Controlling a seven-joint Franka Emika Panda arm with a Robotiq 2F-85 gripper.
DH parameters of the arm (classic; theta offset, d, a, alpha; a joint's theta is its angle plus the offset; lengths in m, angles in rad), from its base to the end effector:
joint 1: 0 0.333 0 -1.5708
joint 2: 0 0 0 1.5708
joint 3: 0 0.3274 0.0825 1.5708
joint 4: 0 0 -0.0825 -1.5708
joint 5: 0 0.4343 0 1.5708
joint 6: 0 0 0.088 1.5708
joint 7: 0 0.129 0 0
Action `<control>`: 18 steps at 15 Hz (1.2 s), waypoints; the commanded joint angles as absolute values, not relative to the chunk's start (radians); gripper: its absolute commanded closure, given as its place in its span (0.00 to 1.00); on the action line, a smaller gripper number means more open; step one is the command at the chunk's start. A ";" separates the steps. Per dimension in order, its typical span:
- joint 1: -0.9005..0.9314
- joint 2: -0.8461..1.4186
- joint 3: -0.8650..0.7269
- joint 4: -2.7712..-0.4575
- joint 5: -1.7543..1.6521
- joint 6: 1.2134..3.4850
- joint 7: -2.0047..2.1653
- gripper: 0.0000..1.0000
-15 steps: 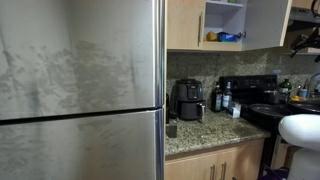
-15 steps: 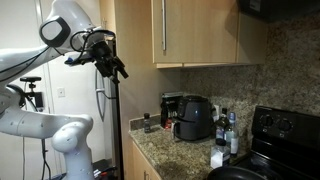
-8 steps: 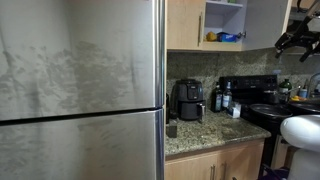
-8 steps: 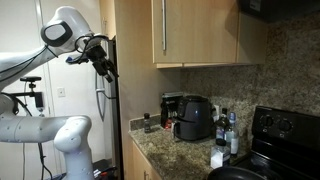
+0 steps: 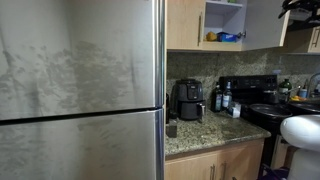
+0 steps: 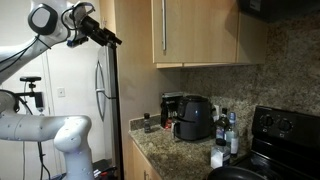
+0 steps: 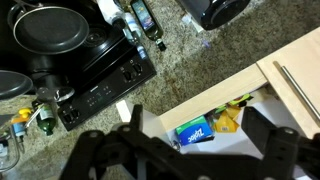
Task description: Open the right door on the cabinet above the air fryer
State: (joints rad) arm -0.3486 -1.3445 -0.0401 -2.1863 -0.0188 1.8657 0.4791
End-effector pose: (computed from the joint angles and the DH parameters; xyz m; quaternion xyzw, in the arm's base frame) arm 0.1089 -0.0640 0.8453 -0.7919 0.3648 -0.4883 0.0376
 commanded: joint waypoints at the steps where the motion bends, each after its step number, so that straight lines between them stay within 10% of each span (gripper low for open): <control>1: -0.355 -1.344 -0.040 -2.186 -0.013 1.862 0.473 0.00; 18: -0.423 -0.810 -0.002 -1.765 -0.035 2.112 1.028 0.00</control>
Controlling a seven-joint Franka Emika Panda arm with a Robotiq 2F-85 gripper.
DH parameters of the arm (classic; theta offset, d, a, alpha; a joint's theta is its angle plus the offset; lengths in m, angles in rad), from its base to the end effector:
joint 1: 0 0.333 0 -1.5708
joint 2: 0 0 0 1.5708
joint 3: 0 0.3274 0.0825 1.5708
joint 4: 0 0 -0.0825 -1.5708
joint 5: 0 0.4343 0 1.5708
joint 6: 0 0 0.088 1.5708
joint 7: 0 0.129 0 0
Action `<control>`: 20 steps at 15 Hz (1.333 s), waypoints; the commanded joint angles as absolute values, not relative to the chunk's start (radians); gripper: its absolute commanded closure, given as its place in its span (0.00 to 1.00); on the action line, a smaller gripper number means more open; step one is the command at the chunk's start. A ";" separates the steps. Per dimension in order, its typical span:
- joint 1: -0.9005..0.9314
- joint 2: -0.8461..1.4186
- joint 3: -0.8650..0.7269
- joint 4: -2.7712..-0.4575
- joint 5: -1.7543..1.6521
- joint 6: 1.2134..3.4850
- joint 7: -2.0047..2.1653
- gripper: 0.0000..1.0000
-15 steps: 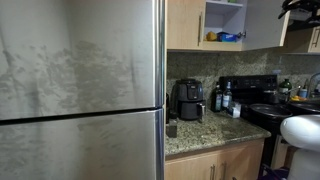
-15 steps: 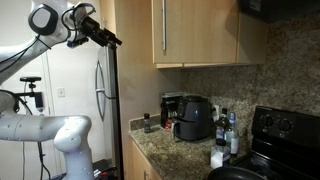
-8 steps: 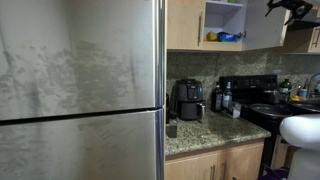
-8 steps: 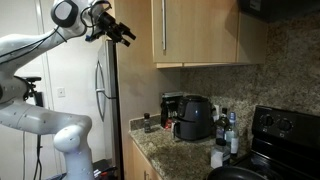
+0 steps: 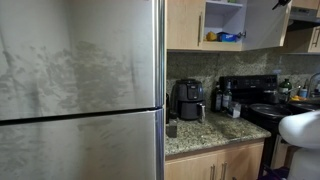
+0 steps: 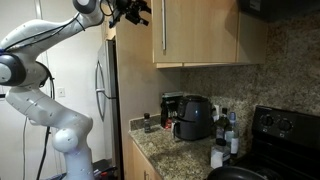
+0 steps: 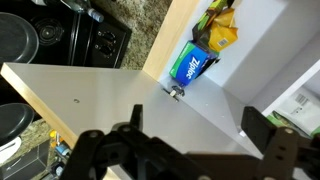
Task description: Open the right door on the cabinet above the air fryer
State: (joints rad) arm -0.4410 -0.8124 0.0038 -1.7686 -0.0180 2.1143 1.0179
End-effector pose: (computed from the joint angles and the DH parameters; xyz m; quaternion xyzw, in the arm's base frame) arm 0.2536 -0.1182 0.9648 -0.6250 0.5566 -0.5273 0.1466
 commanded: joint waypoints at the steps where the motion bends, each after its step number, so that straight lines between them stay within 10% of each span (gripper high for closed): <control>1: -0.423 -0.807 -0.002 -1.760 -0.035 2.114 1.035 0.00; 20: -0.501 -0.606 -0.251 -1.651 -0.018 2.275 1.541 0.00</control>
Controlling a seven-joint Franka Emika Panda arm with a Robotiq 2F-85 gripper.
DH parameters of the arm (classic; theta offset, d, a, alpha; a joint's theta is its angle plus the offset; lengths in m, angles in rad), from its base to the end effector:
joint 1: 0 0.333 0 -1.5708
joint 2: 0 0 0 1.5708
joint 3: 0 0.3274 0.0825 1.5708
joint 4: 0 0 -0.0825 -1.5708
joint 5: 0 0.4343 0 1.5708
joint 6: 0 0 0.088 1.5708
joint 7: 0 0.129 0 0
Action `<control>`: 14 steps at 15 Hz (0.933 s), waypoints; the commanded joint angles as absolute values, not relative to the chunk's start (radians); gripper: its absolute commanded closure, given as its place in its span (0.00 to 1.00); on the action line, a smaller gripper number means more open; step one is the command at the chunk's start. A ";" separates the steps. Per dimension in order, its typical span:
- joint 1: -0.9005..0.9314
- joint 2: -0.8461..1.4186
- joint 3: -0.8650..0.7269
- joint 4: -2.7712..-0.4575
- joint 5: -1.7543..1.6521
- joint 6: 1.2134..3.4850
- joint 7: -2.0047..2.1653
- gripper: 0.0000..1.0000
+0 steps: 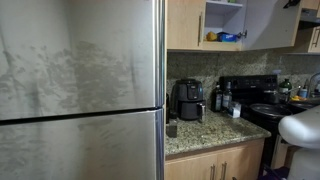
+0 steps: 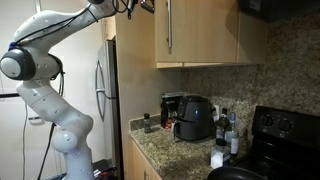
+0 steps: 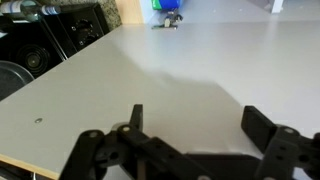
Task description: Open the right door on the cabinet above the air fryer
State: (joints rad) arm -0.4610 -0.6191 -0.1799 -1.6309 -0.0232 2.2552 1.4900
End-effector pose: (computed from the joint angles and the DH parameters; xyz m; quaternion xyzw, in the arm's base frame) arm 0.2537 -0.2606 0.9833 -0.3806 0.7208 -0.5100 0.2748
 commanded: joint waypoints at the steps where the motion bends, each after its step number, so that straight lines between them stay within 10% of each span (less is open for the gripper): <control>1: -0.500 -0.589 -0.293 -1.650 -0.009 2.272 1.541 0.00; 8: -0.404 -0.496 -0.529 -1.577 0.191 2.105 1.470 0.00; 14: -0.412 -0.789 -0.310 -1.903 0.243 1.946 1.480 0.00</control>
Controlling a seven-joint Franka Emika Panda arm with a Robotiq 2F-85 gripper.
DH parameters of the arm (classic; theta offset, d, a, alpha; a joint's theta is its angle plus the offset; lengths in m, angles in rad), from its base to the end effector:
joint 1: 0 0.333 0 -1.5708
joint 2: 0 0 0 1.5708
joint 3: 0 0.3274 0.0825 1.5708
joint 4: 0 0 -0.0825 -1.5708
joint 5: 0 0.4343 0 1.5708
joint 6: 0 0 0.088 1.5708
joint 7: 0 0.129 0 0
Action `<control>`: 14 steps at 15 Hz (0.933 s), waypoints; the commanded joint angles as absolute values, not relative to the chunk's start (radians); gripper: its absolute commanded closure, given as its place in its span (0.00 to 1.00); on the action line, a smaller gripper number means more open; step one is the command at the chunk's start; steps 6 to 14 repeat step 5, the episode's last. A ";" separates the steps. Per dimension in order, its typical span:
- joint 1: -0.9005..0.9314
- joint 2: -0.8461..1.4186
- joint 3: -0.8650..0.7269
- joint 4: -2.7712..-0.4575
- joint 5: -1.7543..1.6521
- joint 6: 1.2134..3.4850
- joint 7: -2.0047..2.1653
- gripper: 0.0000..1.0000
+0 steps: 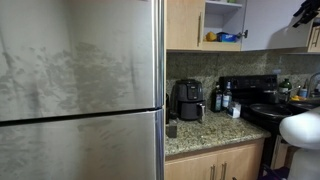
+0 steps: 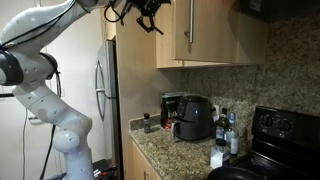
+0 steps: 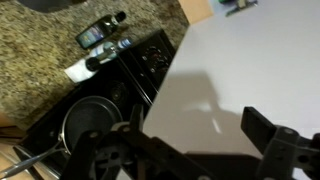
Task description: Open the right door on the cabinet above the air fryer
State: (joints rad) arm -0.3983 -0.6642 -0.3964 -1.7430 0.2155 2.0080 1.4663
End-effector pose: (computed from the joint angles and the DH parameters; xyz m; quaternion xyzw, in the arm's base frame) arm 0.2120 -0.3418 0.8877 -0.3601 0.8023 -0.3172 0.3551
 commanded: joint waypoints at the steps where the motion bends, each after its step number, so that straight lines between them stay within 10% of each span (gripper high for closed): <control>1: -0.403 -0.823 -0.280 -1.939 0.253 1.907 1.487 0.00; 14: -0.398 -0.828 -0.242 -1.936 0.241 1.879 1.501 0.00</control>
